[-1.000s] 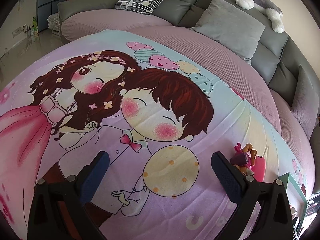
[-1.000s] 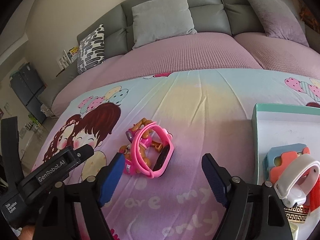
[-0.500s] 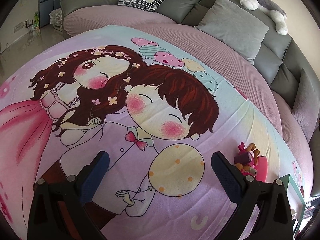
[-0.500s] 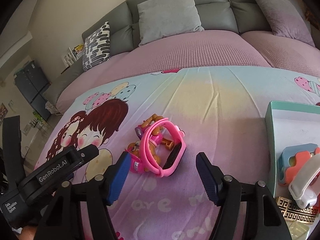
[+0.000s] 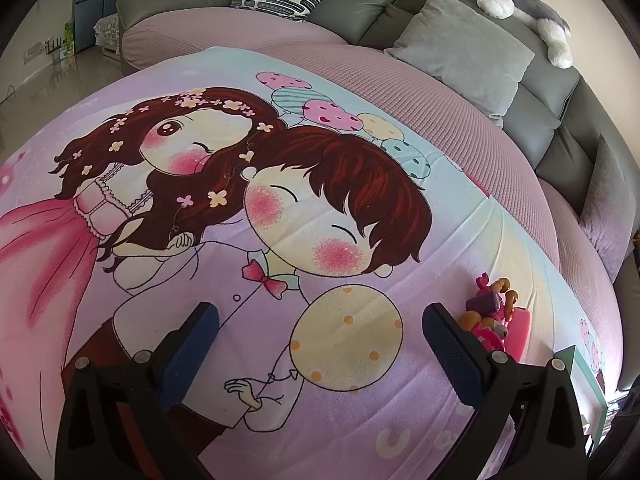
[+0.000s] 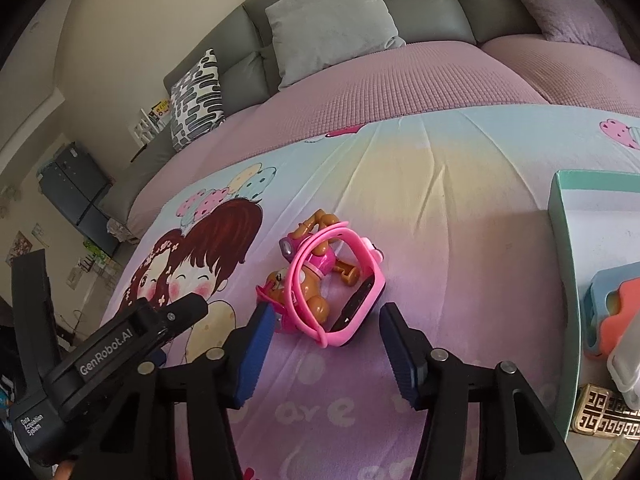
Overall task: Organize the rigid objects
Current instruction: 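Move both grippers back toward the pink watch and toy figure, then grasp the pink toy figure with the left gripper while the right gripper grasps the pink watch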
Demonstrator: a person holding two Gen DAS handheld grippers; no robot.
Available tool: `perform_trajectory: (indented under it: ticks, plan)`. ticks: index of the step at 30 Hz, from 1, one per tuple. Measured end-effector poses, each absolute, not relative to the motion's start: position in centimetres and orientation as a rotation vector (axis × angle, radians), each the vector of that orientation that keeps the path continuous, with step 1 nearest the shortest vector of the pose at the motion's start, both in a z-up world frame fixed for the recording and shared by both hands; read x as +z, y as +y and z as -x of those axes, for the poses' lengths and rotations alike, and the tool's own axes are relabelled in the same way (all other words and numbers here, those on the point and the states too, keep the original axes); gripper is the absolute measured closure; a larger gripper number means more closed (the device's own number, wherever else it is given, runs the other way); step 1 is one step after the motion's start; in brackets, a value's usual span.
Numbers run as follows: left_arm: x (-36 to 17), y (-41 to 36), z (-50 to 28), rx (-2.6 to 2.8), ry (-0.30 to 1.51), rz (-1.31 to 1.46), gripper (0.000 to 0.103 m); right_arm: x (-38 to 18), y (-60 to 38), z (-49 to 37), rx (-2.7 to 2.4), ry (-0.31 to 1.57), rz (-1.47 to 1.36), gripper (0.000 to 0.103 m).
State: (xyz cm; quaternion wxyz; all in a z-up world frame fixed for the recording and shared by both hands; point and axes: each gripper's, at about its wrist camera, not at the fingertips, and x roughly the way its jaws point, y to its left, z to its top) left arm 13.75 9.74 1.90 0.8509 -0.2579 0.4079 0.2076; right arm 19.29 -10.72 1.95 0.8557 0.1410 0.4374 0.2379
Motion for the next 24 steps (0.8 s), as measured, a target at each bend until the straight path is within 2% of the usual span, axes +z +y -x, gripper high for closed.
perform_trajectory:
  ticks: [3,5,24]
  plan:
    - [1.9,9.8,-13.7,0.435,0.861,0.544,0.002,1.9,-11.0,-19.4,0.499,0.922,-0.317,0.046]
    - [1.8,9.7,-13.7,0.435,0.864,0.540,0.002,1.8,-11.0,-19.4,0.496,0.924,-0.323,0.058]
    - [2.7,7.3,-15.1,0.268,0.836,0.541,0.002,2.7,-13.1,-19.3,0.407,0.920,-0.311,0.063]
